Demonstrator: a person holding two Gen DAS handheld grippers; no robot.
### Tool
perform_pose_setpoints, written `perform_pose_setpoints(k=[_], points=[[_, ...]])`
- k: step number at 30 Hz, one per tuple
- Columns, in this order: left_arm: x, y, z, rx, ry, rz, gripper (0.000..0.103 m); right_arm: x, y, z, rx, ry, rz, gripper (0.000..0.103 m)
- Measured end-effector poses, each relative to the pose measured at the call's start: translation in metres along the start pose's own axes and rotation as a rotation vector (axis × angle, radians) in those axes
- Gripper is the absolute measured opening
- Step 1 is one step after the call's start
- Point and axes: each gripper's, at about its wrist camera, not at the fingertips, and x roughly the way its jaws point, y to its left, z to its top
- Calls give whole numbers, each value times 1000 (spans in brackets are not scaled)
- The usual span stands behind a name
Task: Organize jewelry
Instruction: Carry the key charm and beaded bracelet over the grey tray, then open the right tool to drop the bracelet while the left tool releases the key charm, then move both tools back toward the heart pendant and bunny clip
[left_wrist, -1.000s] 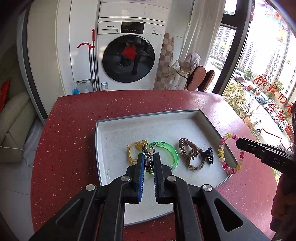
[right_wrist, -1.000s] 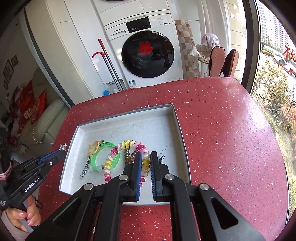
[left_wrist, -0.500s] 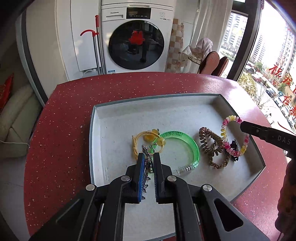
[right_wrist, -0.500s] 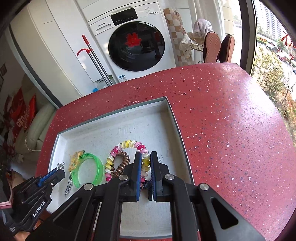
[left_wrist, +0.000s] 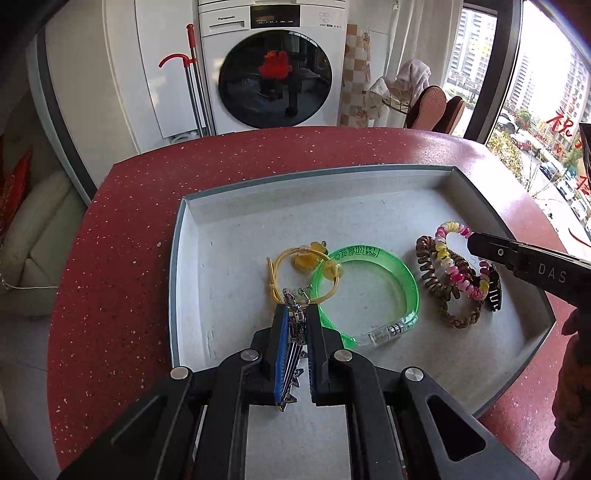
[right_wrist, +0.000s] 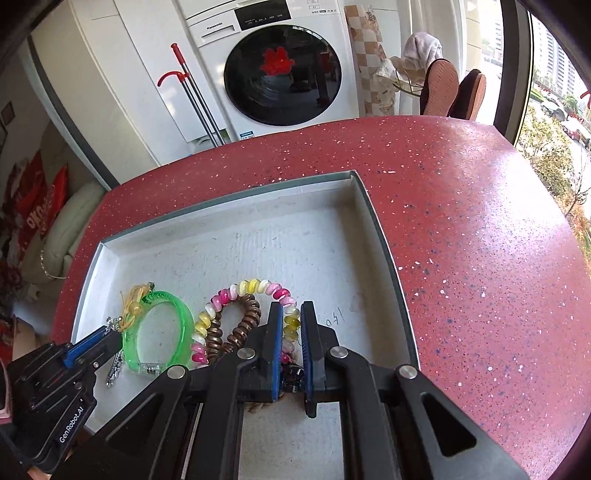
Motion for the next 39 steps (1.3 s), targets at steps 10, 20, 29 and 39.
perform_pose_setpoints(k=[10, 20, 29, 39], points=[[-1, -7, -3, 26, 8, 36, 27, -11, 3, 2, 0, -22, 39, 63], [-5, -10, -3, 34, -2, 45, 27, -55, 9, -15, 3, -84, 113, 81], [-8, -6, -2, 14, -17, 35, 28, -83, 9, -41, 5, -96, 136, 81], [-27, -11, -2, 17, -118, 56, 103, -89, 5, -66, 31, -72, 157, 83]])
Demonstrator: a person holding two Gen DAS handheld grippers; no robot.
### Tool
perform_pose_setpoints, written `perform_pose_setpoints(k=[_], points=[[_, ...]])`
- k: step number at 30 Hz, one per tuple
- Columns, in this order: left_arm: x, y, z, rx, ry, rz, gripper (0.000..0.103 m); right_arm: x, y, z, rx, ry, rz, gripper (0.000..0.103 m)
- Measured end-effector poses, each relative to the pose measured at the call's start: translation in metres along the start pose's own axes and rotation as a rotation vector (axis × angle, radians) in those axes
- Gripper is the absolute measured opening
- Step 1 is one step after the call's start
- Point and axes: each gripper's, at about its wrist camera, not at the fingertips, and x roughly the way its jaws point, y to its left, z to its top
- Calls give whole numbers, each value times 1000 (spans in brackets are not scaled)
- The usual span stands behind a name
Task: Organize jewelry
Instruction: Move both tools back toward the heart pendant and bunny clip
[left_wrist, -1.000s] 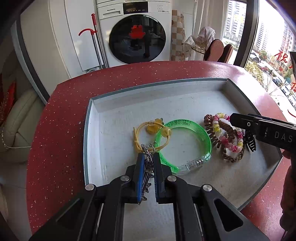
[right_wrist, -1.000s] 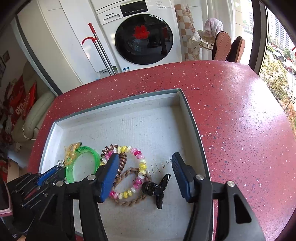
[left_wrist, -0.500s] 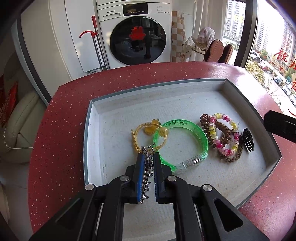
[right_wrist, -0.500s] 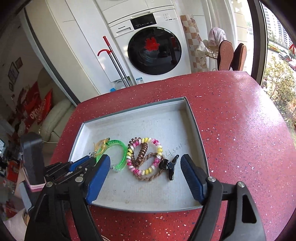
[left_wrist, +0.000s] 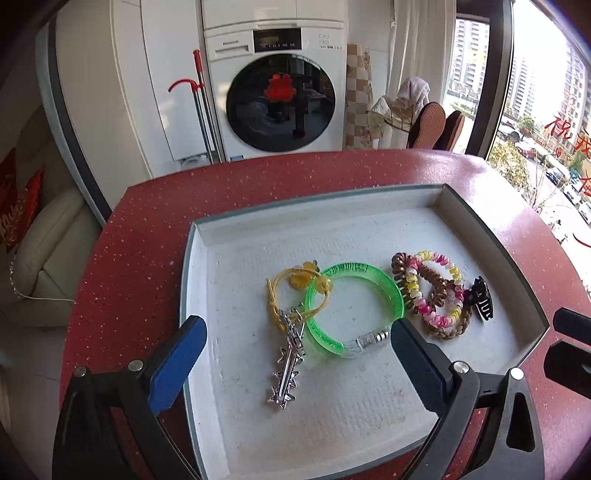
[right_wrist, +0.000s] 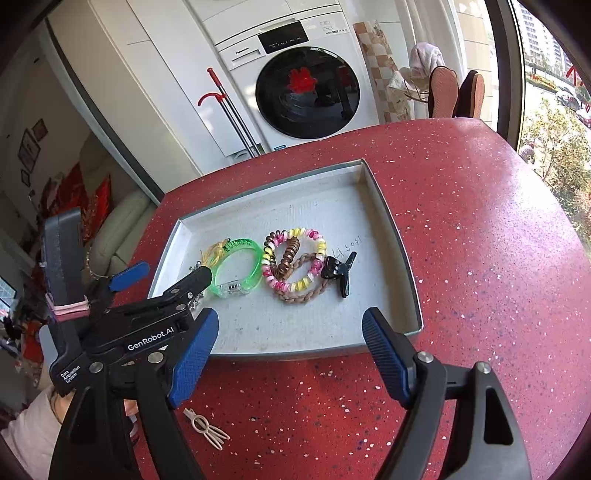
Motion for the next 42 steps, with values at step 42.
perform_pose_setpoints(k=[42], points=[[-82, 39, -131, -165, 119, -49, 103, -55, 27, -151, -214, 88, -56, 103]])
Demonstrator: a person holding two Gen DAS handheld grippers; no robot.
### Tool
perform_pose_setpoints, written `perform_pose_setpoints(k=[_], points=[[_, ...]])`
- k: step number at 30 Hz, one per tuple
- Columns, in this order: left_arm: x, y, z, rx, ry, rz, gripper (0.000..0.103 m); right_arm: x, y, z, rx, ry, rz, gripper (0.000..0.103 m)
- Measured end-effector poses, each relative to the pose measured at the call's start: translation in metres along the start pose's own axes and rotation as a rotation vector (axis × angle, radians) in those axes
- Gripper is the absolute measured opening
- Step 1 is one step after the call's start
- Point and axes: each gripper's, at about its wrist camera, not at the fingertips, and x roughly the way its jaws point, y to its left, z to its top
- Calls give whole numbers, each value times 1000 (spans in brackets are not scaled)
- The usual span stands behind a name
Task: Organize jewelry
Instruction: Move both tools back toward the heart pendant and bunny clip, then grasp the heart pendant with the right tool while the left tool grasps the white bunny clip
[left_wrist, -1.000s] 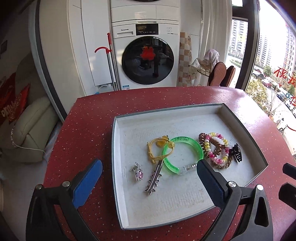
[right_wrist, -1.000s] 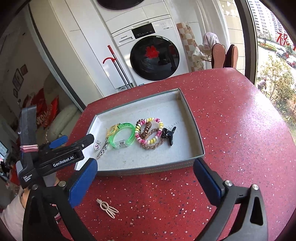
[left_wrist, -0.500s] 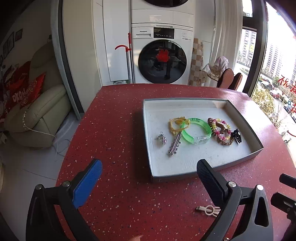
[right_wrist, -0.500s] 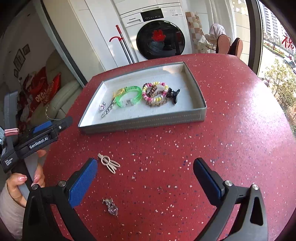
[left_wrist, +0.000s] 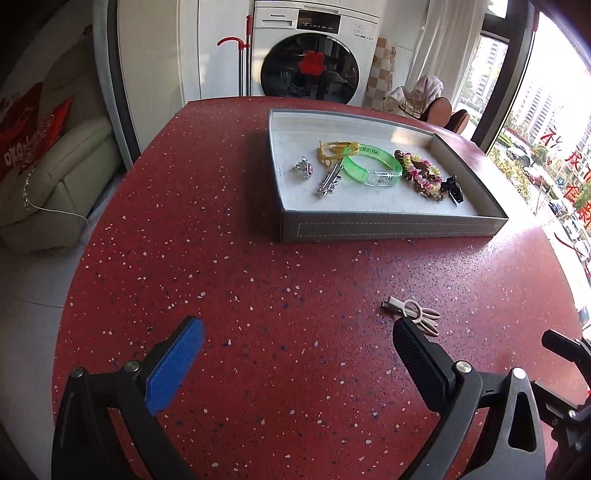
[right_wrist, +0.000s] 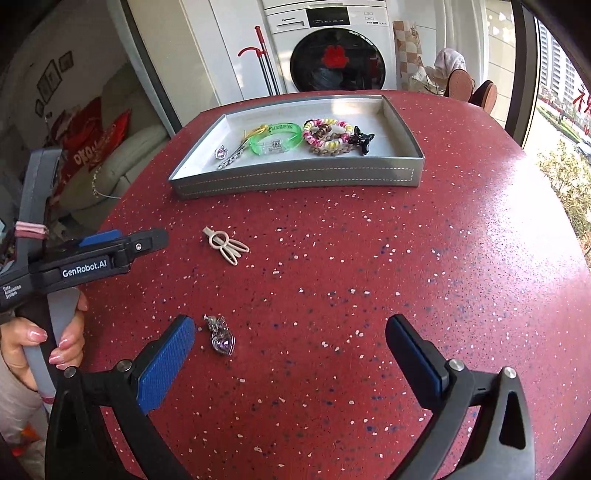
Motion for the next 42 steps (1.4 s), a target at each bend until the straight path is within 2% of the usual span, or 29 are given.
perform_pose_setpoints(k=[8, 12, 14, 17, 22, 24, 27, 29, 30, 37, 39, 42], points=[[10, -16, -1, 9, 44, -27, 103, 2, 18, -9, -77, -12, 21, 103], [16, -27, 0, 20, 68, -41, 103, 6, 29, -14, -137, -12, 20, 97], [20, -32, 0, 15, 81, -49, 103, 9, 34, -15, -157, -9, 28, 86], [23, -37, 2, 9, 90, -50, 103, 17, 40, -16, -179, -1, 41, 74], [25, -42, 6, 8, 95, -38, 103, 29, 54, -17, -232, 5, 44, 62], [26, -44, 6, 11, 98, -36, 103, 33, 60, -19, -262, -2, 20, 57], [28, -47, 7, 16, 112, -34, 103, 34, 66, -20, -295, -10, -29, 44], [30, -49, 6, 19, 115, -33, 103, 33, 65, -20, -288, -15, -28, 22], [30, -50, 6, 23, 114, -29, 103, 33, 64, -20, -284, -18, -38, 19], [30, -58, 7, 17, 115, -20, 103, 23, 53, -22, -254, -25, -52, 19], [30, -59, 8, 1, 121, -19, 98, 19, 46, -23, -231, -25, -50, 19], [32, -61, 8, -30, 126, -8, 98, 15, 33, -23, -192, -23, -52, 19]])
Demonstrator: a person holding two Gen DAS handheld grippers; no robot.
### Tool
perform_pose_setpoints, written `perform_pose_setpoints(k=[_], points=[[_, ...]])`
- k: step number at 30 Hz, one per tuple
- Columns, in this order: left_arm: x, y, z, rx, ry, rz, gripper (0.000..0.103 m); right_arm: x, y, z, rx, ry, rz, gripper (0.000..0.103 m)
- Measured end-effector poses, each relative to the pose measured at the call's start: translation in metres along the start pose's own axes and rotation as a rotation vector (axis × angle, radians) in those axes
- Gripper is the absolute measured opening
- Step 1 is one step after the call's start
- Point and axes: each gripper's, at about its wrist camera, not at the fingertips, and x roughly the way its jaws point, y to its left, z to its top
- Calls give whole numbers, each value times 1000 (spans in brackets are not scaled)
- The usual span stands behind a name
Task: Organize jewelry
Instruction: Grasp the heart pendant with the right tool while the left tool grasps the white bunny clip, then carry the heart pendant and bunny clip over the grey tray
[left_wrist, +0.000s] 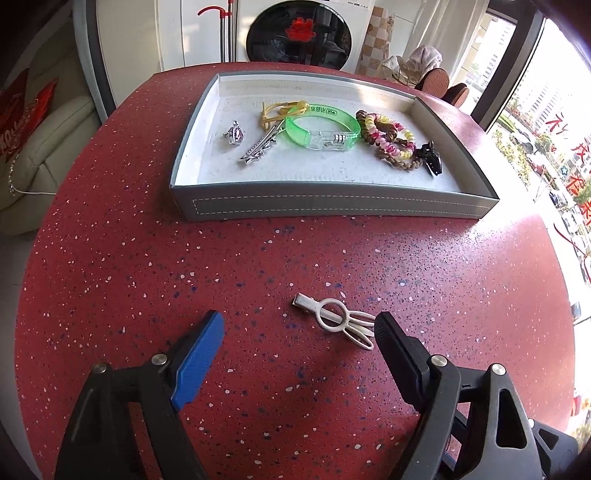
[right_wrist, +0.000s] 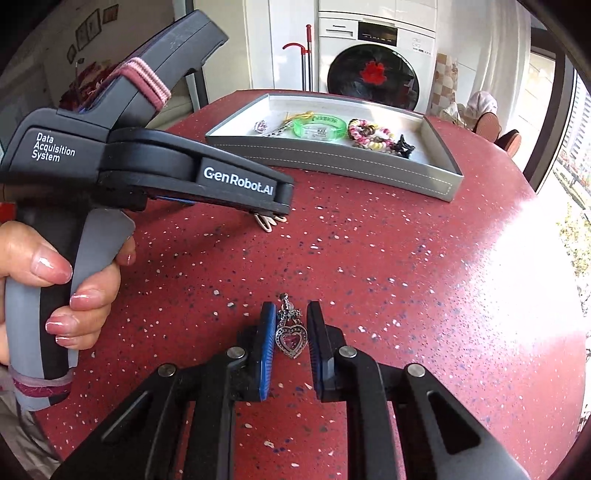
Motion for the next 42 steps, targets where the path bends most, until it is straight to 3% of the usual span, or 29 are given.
perform_pose_setpoints(k=[8, 11, 14, 17, 18, 27, 35, 42], points=[[5, -17, 1, -29, -12, 63, 92, -7, -25, -1, 82, -14, 3, 19], [5, -21, 1, -18, -25, 94, 80, -10, -29, -1, 95, -23, 4, 19], [1, -21, -1, 0, -35, 68, 56, -17, -31, -5, 109, -33, 3, 19], [-1, -19, -1, 17, -51, 51, 43, -19, -35, -6, 126, -35, 3, 19], [-2, -20, -2, 33, -56, 50, 22, -19, -36, -6, 135, -35, 6, 19], [-6, -16, -8, 89, -65, 6, 22, -19, -50, -3, 205, -34, 18, 19], [-23, 4, -14, 137, -96, -105, 22, -28, -57, 0, 232, -60, 16, 19], [-36, 25, -18, 147, -117, -115, 22, -27, -58, 3, 258, -61, 36, 19]])
